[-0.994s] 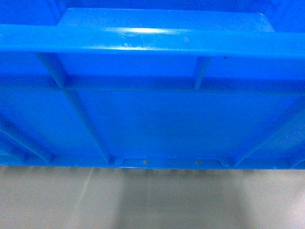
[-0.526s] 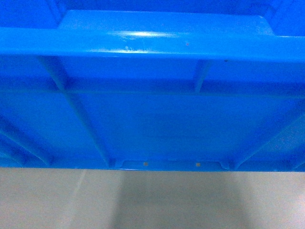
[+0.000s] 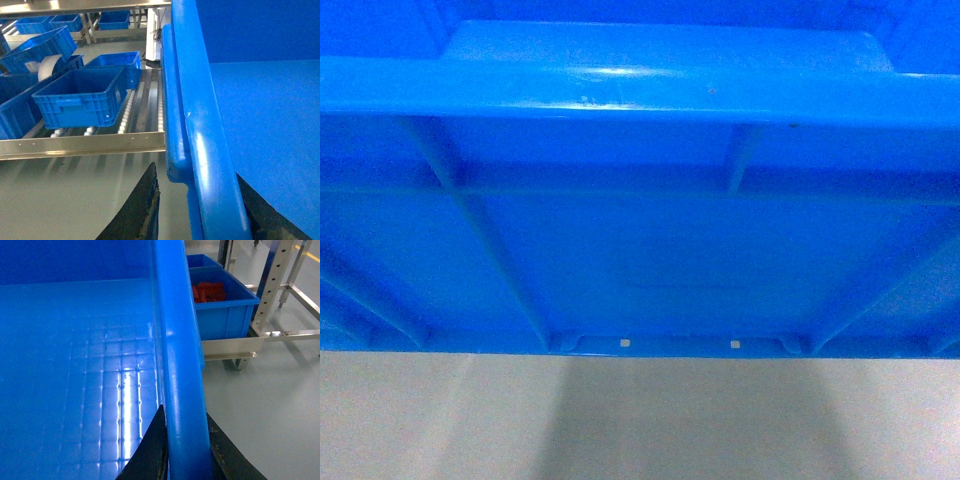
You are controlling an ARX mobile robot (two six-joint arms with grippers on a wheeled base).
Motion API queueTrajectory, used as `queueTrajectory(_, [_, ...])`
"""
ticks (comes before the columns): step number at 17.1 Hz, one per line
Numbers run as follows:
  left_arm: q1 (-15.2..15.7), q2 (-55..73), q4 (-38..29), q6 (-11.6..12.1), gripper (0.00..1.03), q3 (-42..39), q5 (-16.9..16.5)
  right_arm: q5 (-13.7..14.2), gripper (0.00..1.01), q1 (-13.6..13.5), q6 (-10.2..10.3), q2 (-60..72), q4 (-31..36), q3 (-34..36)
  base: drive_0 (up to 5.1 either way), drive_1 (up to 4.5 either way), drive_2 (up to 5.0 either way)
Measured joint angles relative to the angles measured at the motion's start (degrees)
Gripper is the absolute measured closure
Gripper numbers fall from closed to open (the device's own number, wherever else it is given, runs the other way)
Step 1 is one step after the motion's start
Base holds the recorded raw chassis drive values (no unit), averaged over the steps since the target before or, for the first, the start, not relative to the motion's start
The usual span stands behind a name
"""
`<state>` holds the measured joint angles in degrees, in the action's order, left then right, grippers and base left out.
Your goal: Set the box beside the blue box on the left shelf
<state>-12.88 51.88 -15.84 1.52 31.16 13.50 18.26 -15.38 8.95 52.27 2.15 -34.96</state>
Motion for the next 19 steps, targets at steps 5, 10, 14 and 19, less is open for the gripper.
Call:
queueTrajectory(5, [0.0,0.0,0.0,0.0,0.71,0.0,0.0,0.0,0.91,0.0,0.0,0.0,0.0,0.0,0.0,0.0,0.0])
queueTrajectory(10, [0.0,0.0,0.0,0.0,0.71,0.0,0.0,0.0,0.91,0.0,0.0,0.0,0.0,0.0,0.0,0.0,0.0])
queueTrajectory(14, [0.0,0.0,0.6,0.0,0.71,0.0,0.0,0.0,0.91,0.0,0.0,0.1,-0.5,0.1,0.0,0.0,0.0])
queueTrajectory(19, [0.0,0.0,0.1,0.0,0.71,0.0,0.0,0.0,0.91,0.0,0.0,0.1,-0.1,0.1,0.0,0.0,0.0])
